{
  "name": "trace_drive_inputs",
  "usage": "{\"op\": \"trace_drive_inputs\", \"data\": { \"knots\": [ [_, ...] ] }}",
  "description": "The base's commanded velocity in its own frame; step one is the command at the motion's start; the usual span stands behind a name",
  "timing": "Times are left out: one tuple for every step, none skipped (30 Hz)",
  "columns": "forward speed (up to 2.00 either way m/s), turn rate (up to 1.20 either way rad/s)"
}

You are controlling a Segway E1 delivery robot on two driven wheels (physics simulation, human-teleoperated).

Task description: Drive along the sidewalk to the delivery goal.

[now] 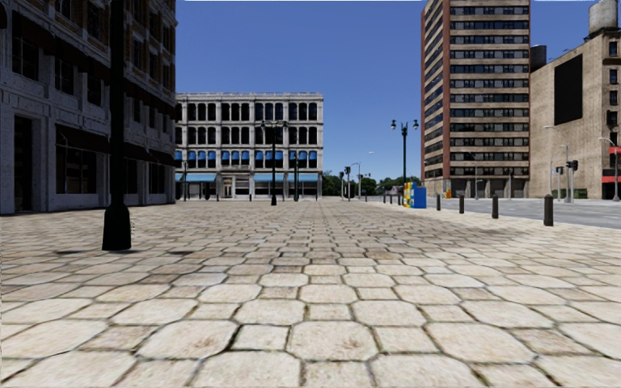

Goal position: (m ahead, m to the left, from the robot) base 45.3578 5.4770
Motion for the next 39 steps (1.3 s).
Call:
{"op": "trace_drive_inputs", "data": {
  "knots": [
    [2.0, 0.0],
    [2.0, 0.0],
    [2.0, 0.0],
    [2.0, 0.0],
    [2.0, 0.0],
    [2.0, 0.0],
    [2.0, 0.0],
    [2.0, 0.0],
    [2.0, 0.0],
    [2.0, 0.0],
    [2.0, 0.0],
    [2.0, 0.0],
    [2.0, 0.0],
    [2.0, 0.0],
    [2.0, 0.0],
    [2.0, 0.0],
    [2.0, 0.0],
    [2.0, 0.0],
    [2.0, 0.0],
    [2.0, 0.0],
    [2.0, 0.0],
    [2.0, 0.0],
    [2.0, 0.0],
    [2.0, 0.0],
    [2.0, 0.0],
    [2.0, 0.0],
    [2.0, 0.0],
    [2.0, 0.0],
    [2.0, 0.0],
    [2.0, 0.0],
    [2.0, 0.0],
    [2.0, 0.0],
    [2.0, 0.0],
    [2.0, 0.0],
    [2.0, 0.0],
    [2.0, 0.0],
    [2.0, 0.0],
    [2.0, 0.0],
    [2.0, 0.0]
  ]
}}
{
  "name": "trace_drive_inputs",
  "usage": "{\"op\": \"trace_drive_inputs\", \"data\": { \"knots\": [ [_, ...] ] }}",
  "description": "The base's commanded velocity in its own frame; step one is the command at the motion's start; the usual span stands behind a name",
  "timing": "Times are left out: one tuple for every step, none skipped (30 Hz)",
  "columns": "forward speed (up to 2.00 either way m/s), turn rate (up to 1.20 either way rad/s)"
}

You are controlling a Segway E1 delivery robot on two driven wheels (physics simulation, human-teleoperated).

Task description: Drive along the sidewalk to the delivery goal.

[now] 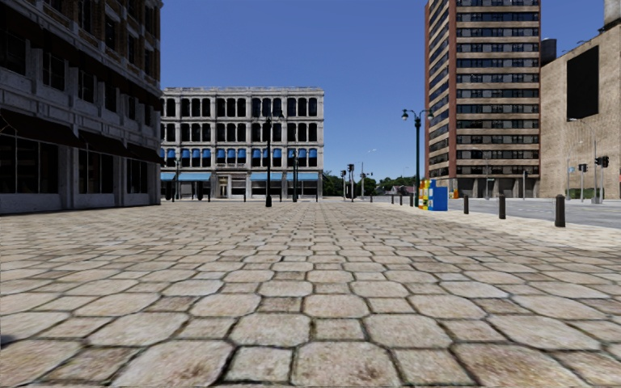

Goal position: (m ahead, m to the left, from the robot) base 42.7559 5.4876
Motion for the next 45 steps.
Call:
{"op": "trace_drive_inputs", "data": {
  "knots": [
    [2.0, 0.0],
    [2.0, 0.0],
    [2.0, 0.0],
    [2.0, 0.0],
    [2.0, 0.0],
    [2.0, 0.0],
    [2.0, 0.0],
    [2.0, 0.0],
    [2.0, 0.0],
    [2.0, 0.0],
    [2.0, 0.0],
    [2.0, 0.0],
    [2.0, 0.0],
    [2.0, 0.0],
    [2.0, 0.0],
    [2.0, 0.0],
    [2.0, 0.0],
    [2.0, 0.0],
    [2.0, 0.0],
    [2.0, 0.0],
    [2.0, 0.0],
    [2.0, 0.0],
    [2.0, 0.0],
    [2.0, 0.0],
    [2.0, 0.0],
    [2.0, 0.0],
    [2.0, 0.0],
    [2.0, 0.0],
    [2.0, 0.0],
    [2.0, 0.0],
    [2.0, 0.0],
    [2.0, 0.0],
    [2.0, 0.0],
    [2.0, 0.0],
    [2.0, 0.0],
    [2.0, 0.0],
    [2.0, 0.0],
    [2.0, 0.0],
    [2.0, 0.0],
    [2.0, 0.0],
    [2.0, 0.0],
    [2.0, 0.0],
    [2.0, 0.0],
    [2.0, 0.0],
    [2.0, 0.0]
  ]
}}
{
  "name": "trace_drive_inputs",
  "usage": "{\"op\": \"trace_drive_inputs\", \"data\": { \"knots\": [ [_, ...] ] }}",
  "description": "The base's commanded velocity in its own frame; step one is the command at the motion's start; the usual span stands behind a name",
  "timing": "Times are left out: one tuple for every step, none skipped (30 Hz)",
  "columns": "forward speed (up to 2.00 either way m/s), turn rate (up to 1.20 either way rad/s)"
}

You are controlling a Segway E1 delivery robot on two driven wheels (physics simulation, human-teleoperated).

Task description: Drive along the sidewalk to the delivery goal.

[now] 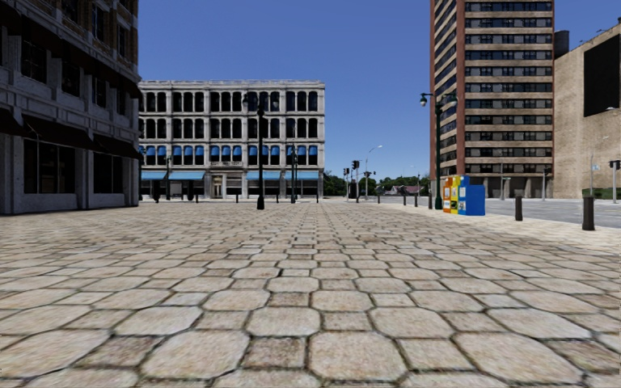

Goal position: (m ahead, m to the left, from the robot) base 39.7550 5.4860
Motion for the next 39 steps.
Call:
{"op": "trace_drive_inputs", "data": {
  "knots": [
    [2.0, 0.0],
    [2.0, 0.0],
    [2.0, 0.0],
    [2.0, 0.0],
    [2.0, 0.0],
    [2.0, 0.0],
    [2.0, 0.0],
    [2.0, 0.0],
    [2.0, 0.0],
    [2.0, 0.0],
    [2.0, 0.0],
    [2.0, 0.0],
    [2.0, 0.0],
    [2.0, 0.0],
    [2.0, 0.0],
    [2.0, 0.0],
    [2.0, 0.0],
    [2.0, 0.0],
    [2.0, 0.0],
    [2.0, 0.0],
    [2.0, 0.0],
    [2.0, 0.0],
    [2.0, 0.0],
    [2.0, 0.0],
    [2.0, 0.0],
    [2.0, 0.0],
    [2.0, 0.0],
    [2.0, 0.0],
    [2.0, 0.0],
    [1.96, 0.0],
    [1.96, 0.0],
    [1.95, 0.0],
    [1.95, 0.0],
    [1.95, 0.0],
    [1.95, 0.0],
    [1.95, 0.0],
    [1.95, 0.0],
    [1.95, 0.0],
    [1.97, 0.0]
  ]
}}
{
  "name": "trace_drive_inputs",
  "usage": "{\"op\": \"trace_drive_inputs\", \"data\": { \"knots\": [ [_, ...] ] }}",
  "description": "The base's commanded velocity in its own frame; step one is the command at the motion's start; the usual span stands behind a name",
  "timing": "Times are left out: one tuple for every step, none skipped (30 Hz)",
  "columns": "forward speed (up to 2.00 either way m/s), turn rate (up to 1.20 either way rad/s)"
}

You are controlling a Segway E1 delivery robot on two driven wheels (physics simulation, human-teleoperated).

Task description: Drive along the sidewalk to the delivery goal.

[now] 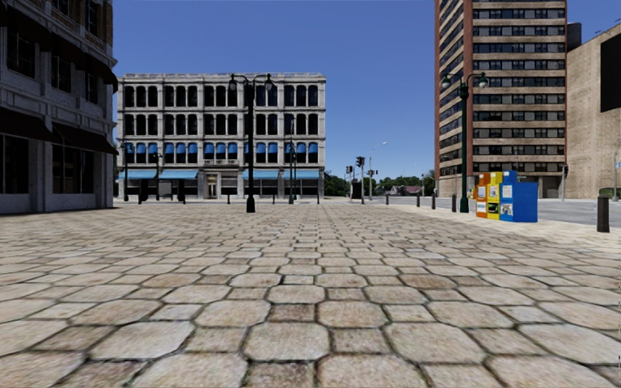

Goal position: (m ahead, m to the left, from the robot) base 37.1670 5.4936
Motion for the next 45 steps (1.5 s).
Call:
{"op": "trace_drive_inputs", "data": {
  "knots": [
    [1.97, 0.0],
    [1.97, 0.0],
    [1.97, 0.0],
    [2.0, 0.0],
    [2.0, 0.0],
    [2.0, 0.0],
    [2.0, 0.0],
    [2.0, 0.0],
    [2.0, 0.0],
    [2.0, 0.0],
    [2.0, 0.0],
    [2.0, 0.0],
    [2.0, 0.0],
    [2.0, 0.0],
    [2.0, 0.0],
    [2.0, 0.0],
    [2.0, 0.0],
    [2.0, 0.0],
    [2.0, 0.0],
    [2.0, 0.0],
    [2.0, 0.0],
    [2.0, 0.0],
    [2.0, 0.0],
    [2.0, 0.0],
    [2.0, 0.0],
    [2.0, 0.0],
    [2.0, 0.0],
    [2.0, 0.0],
    [2.0, -0.03],
    [2.0, -0.03],
    [2.0, -0.07],
    [2.0, -0.08],
    [2.0, -0.09],
    [2.0, -0.11],
    [2.0, -0.14],
    [2.0, -0.14],
    [2.0, -0.18],
    [2.0, -0.19],
    [2.0, -0.2],
    [2.0, -0.2],
    [2.0, -0.2],
    [2.0, -0.2],
    [2.0, -0.21],
    [2.0, -0.21],
    [2.0, -0.21]
  ]
}}
